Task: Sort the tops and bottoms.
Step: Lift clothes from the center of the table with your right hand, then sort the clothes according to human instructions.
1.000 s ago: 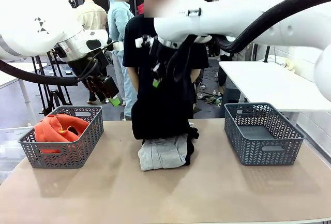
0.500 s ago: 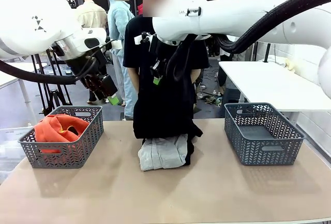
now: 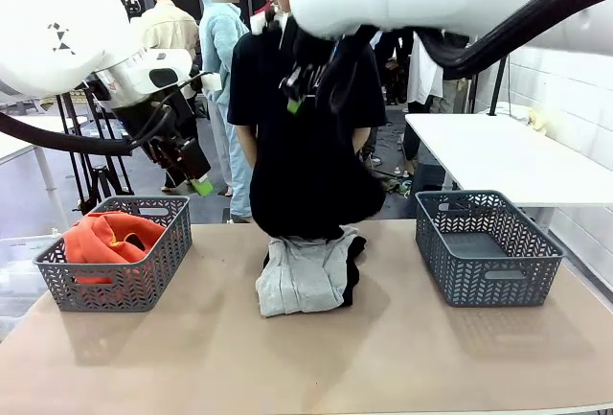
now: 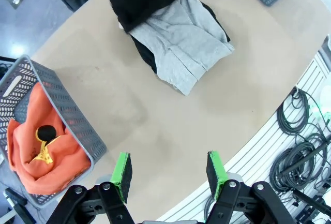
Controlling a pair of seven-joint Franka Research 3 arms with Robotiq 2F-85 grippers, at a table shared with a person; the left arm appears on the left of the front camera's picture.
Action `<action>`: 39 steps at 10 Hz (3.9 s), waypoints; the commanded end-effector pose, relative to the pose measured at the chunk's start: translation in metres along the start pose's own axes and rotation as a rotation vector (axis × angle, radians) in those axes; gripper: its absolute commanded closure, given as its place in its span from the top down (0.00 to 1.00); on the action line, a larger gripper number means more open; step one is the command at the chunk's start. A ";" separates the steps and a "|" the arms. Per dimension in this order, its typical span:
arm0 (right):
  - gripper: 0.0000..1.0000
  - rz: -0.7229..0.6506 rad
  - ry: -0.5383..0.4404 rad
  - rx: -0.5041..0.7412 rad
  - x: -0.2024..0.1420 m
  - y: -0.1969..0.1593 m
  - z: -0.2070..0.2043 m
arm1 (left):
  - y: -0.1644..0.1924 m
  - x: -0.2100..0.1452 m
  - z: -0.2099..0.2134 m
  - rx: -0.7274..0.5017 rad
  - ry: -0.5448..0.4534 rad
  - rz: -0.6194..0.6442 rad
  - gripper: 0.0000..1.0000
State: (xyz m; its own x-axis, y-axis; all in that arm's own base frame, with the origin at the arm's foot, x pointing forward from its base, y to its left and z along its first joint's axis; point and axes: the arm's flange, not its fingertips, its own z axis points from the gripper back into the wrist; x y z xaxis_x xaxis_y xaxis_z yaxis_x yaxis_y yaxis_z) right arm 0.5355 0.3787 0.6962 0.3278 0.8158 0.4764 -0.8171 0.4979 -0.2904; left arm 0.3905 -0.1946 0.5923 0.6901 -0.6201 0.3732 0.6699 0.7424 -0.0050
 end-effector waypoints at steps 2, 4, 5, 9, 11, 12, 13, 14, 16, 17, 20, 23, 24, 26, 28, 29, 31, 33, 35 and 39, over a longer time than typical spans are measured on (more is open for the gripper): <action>0.00 0.029 -0.013 -0.114 0.032 -0.001 0.040 | -0.003 -0.004 -0.003 0.000 0.009 0.007 0.76; 0.00 0.075 -0.003 -0.135 0.050 0.003 0.054 | -0.001 0.001 -0.003 -0.004 0.006 -0.003 0.76; 0.00 0.079 -0.004 -0.132 0.051 0.003 0.054 | -0.001 0.001 -0.003 -0.004 0.006 -0.003 0.76; 0.00 0.127 -0.021 -0.193 0.073 0.011 0.091 | -0.001 0.001 -0.003 -0.004 0.006 -0.003 0.76; 0.00 0.126 -0.043 -0.211 0.078 0.010 0.102 | -0.001 0.001 -0.003 -0.004 0.006 -0.003 0.76; 0.00 0.123 -0.036 -0.170 0.050 0.018 0.088 | -0.001 0.001 -0.003 -0.004 0.006 -0.003 0.76; 0.00 0.123 -0.036 -0.170 0.050 0.018 0.088 | -0.001 0.001 -0.003 -0.004 0.006 -0.003 0.76; 0.00 0.123 -0.036 -0.170 0.050 0.018 0.088 | -0.001 0.001 -0.003 -0.004 0.006 -0.003 0.76; 0.00 0.123 -0.036 -0.170 0.050 0.018 0.088 | -0.001 0.001 -0.003 -0.004 0.006 -0.003 0.76; 0.00 0.123 -0.036 -0.170 0.050 0.018 0.088 | -0.001 0.001 -0.003 -0.004 0.006 -0.003 0.76; 0.00 0.123 -0.036 -0.170 0.050 0.018 0.088 | -0.001 0.001 -0.003 -0.004 0.006 -0.003 0.76; 0.00 0.123 -0.036 -0.170 0.050 0.018 0.088 | -0.001 0.001 -0.003 -0.004 0.006 -0.003 0.76; 0.00 0.123 -0.036 -0.170 0.050 0.018 0.088 | -0.001 0.001 -0.003 -0.004 0.006 -0.003 0.76; 0.00 0.123 -0.036 -0.170 0.050 0.018 0.088 | -0.001 0.001 -0.003 -0.004 0.006 -0.003 0.76; 0.00 0.123 -0.036 -0.170 0.050 0.018 0.088 | -0.001 0.001 -0.003 -0.004 0.006 -0.003 0.76; 0.00 0.123 -0.036 -0.170 0.050 0.018 0.088 | -0.001 0.001 -0.003 -0.004 0.006 -0.003 0.76; 0.00 0.123 -0.036 -0.170 0.050 0.018 0.088 | -0.001 0.001 -0.003 -0.004 0.006 -0.003 0.76; 0.00 0.123 -0.036 -0.170 0.050 0.018 0.088 | -0.001 0.001 -0.003 -0.004 0.006 -0.003 0.76; 0.00 0.123 -0.036 -0.170 0.050 0.018 0.088 | -0.001 0.001 -0.003 -0.004 0.006 -0.003 0.76; 0.00 0.123 -0.036 -0.170 0.050 0.018 0.088 | -0.001 0.001 -0.003 -0.004 0.006 -0.003 0.76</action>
State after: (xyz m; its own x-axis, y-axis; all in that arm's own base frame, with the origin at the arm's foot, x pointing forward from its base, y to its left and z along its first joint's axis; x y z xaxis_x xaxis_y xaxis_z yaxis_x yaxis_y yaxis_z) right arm 0.4978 0.4054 0.7842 0.2152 0.8693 0.4449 -0.7574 0.4362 -0.4858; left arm 0.3915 -0.1966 0.5894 0.6900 -0.6236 0.3675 0.6728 0.7397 -0.0080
